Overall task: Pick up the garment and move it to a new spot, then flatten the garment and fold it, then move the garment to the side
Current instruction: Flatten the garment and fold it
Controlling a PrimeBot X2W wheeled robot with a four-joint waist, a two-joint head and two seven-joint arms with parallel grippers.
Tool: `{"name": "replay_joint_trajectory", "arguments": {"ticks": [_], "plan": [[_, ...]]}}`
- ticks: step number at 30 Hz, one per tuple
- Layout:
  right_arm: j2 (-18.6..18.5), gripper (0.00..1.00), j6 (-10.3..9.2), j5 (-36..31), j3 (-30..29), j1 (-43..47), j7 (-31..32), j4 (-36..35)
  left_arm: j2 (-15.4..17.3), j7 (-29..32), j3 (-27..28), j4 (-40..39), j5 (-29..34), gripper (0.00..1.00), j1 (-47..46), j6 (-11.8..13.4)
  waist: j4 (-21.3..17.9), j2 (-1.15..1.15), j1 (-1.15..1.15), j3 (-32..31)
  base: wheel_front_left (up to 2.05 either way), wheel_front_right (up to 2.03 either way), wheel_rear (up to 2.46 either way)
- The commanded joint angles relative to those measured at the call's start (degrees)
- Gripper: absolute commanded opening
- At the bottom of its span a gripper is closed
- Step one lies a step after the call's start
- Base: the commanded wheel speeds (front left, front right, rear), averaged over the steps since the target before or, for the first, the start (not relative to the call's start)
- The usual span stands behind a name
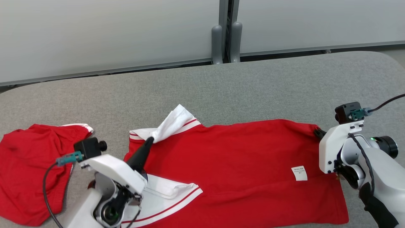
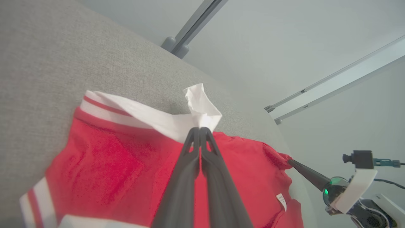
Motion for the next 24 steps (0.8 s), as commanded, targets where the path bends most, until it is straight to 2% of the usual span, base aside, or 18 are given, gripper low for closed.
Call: {"name": "replay_joint_trajectory", "arguments": {"ticks": [1, 6, 12, 24], "plan": [[-0.8, 0.00, -0.01, 0.0, 0.1, 1.0, -0.2, -0.3, 0.9, -0.4, 0.2, -3.3, -0.5, 0.00, 2.9, 1.0, 0.1, 0.00, 0.00, -0.6, 0.00, 0.00, 0.00], [-1.8, 0.00, -0.01, 0.1, 0.4, 2.6, 0.0, -1.1, 2.0, 0.0, 0.1, -10.7, -2.1, 0.00, 8.7, 2.4, 0.3, 0.00, 0.00, -1.4, 0.00, 0.00, 0.00], [-3.3, 0.00, -0.01, 0.7, -0.2, 3.8, 0.6, -2.8, 4.9, -0.3, 1.0, -19.8, -3.6, 0.00, 15.5, 4.2, 0.3, 0.00, 0.00, -2.2, 0.00, 0.00, 0.00], [-5.4, 0.00, -0.01, 1.1, -0.7, 5.5, 3.3, -6.4, 10.9, -1.3, 4.8, -31.5, -6.6, 0.00, 25.8, 9.1, 0.1, 0.00, 0.00, -2.9, 0.00, 0.00, 0.00]]}}
